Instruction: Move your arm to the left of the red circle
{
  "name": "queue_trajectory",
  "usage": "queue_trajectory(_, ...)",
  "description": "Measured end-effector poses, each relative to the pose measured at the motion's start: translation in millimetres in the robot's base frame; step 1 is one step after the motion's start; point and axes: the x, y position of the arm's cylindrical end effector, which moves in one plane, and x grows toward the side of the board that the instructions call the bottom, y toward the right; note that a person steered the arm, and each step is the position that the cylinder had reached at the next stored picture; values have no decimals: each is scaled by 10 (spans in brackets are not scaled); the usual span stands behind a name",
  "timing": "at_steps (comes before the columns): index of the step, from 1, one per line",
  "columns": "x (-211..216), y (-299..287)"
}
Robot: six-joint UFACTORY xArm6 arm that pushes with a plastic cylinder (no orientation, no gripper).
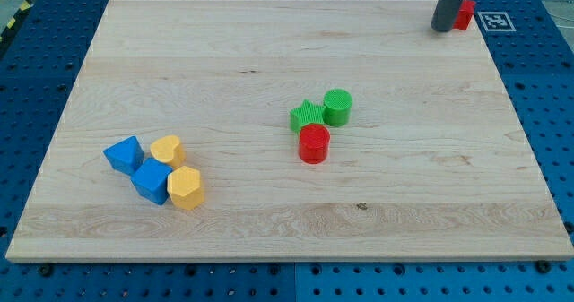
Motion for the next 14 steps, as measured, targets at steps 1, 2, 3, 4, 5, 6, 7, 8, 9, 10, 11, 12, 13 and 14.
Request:
queue_trajectory(1,70,175)
queue_trajectory(2,-42,306)
queue_trajectory(3,-269,306)
queue_trajectory(4,-342,306)
queue_trajectory(5,-34,305)
queue_trajectory(6,257,306)
queue_trajectory(7,260,306)
queue_trajectory(8,429,306)
queue_trajectory(9,814,300)
queue_trajectory(10,975,299)
queue_trajectory(11,1009,299)
queue_trajectory(12,1146,299)
queue_trajectory(13,1149,299)
queue_trajectory(14,1164,299)
